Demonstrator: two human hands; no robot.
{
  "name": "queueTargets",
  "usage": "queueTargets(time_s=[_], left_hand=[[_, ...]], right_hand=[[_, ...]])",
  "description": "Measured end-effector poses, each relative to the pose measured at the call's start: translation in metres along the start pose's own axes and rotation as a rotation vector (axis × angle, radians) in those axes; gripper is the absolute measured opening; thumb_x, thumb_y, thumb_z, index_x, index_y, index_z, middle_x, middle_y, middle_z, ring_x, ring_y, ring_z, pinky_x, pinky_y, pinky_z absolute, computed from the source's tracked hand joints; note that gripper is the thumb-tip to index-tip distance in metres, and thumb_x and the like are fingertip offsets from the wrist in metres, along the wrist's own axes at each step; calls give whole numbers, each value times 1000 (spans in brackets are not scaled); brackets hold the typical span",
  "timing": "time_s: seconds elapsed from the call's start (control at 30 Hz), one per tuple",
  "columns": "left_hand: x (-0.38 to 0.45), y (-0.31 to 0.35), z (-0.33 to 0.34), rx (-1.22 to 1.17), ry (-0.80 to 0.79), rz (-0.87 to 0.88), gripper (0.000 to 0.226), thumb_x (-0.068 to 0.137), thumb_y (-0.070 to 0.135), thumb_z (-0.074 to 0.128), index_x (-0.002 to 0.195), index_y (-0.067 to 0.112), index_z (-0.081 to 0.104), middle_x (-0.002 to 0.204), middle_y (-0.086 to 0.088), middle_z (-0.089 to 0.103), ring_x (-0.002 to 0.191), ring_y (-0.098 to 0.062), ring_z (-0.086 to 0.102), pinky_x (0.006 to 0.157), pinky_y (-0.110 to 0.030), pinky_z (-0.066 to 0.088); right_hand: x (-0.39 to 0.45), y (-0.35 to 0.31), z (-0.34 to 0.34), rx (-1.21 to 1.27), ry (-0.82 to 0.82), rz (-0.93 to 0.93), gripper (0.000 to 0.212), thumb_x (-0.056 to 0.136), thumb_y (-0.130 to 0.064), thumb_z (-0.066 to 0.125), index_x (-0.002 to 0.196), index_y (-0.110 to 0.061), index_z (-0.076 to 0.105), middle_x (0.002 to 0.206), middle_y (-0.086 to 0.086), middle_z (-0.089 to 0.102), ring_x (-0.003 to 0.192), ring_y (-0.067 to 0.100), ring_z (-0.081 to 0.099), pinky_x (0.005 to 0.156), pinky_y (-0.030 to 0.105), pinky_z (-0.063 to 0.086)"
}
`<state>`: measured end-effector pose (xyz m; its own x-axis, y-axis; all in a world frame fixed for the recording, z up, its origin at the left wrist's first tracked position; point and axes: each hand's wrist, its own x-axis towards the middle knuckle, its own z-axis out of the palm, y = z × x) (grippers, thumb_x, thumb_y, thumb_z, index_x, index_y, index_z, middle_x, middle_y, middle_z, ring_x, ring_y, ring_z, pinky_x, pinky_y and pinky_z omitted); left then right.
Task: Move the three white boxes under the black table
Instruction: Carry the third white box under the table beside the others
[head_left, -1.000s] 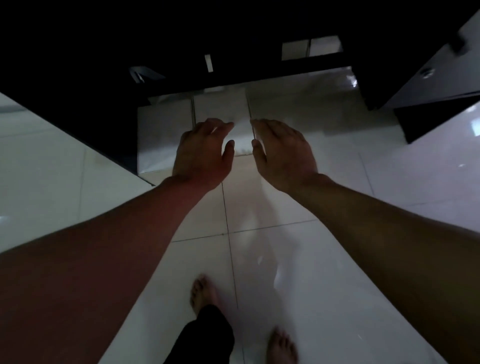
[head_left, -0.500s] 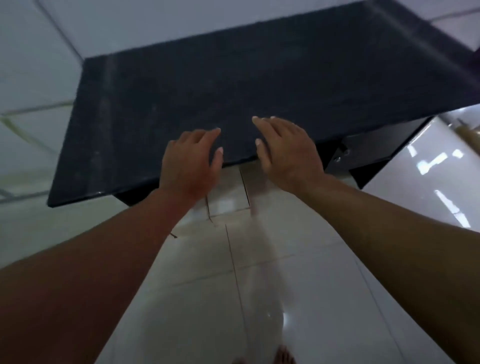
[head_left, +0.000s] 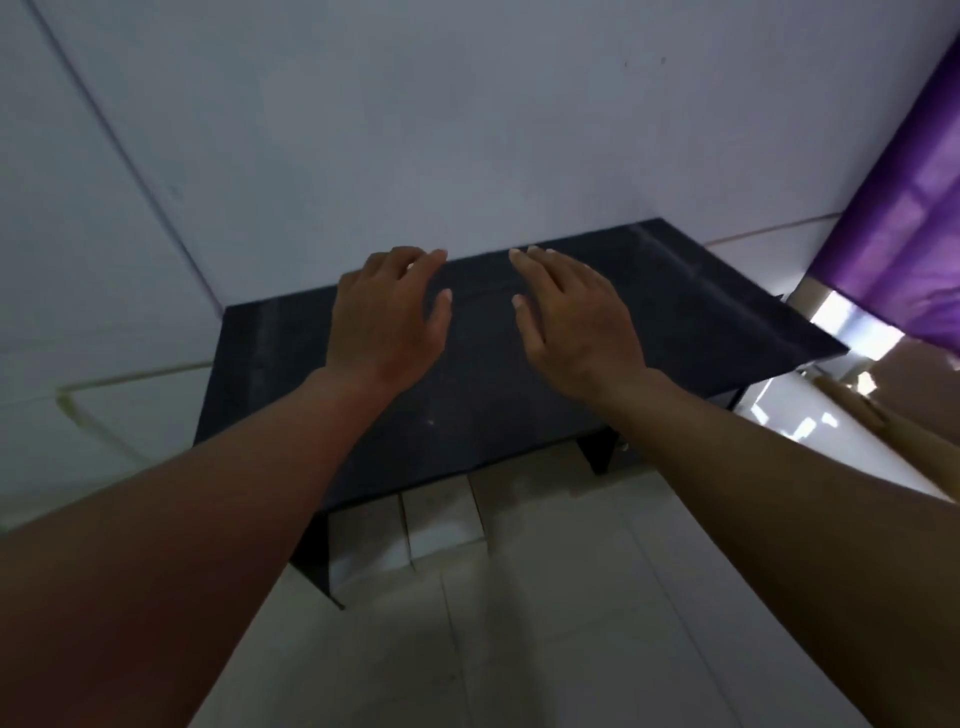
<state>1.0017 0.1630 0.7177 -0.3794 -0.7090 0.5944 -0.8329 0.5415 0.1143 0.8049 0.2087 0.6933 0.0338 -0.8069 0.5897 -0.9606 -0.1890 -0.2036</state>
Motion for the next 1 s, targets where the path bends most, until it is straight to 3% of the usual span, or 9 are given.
queueTargets(time_s=[0.17,0.4,0.7,1.0], left_hand=[[38,40,-19,-40,40,32,46,95,30,54,138,14,53,140,-11,54,130,-29,47,105,-48,36],[96,109,-3,-65,64,66,46,95,31,54,138,15,52,143,-12,50,134,-28,44,110,-49,33],[172,221,59,-97,63,49,46,96,31,52,139,14,52,144,-12,49,134,-28,44,111,-49,32],[250,324,151,-186,19,45,46,97,32,53,140,16,50,148,-10,46,138,-26,40,114,-48,29]], right_hand=[[13,23,-49,-66,-12,7,54,103,-34,42,154,-16,33,160,12,34,145,28,34,119,48,27],[22,99,-100,-135,17,57,55,103,-33,44,154,-14,34,160,13,34,147,30,31,120,53,22],[43,247,-144,-148,35,93,54,102,-32,47,152,-15,38,159,13,36,147,31,32,119,56,24],[60,400,-157,-149,10,200,54,103,-39,43,154,-21,35,160,7,35,148,27,31,123,50,18]])
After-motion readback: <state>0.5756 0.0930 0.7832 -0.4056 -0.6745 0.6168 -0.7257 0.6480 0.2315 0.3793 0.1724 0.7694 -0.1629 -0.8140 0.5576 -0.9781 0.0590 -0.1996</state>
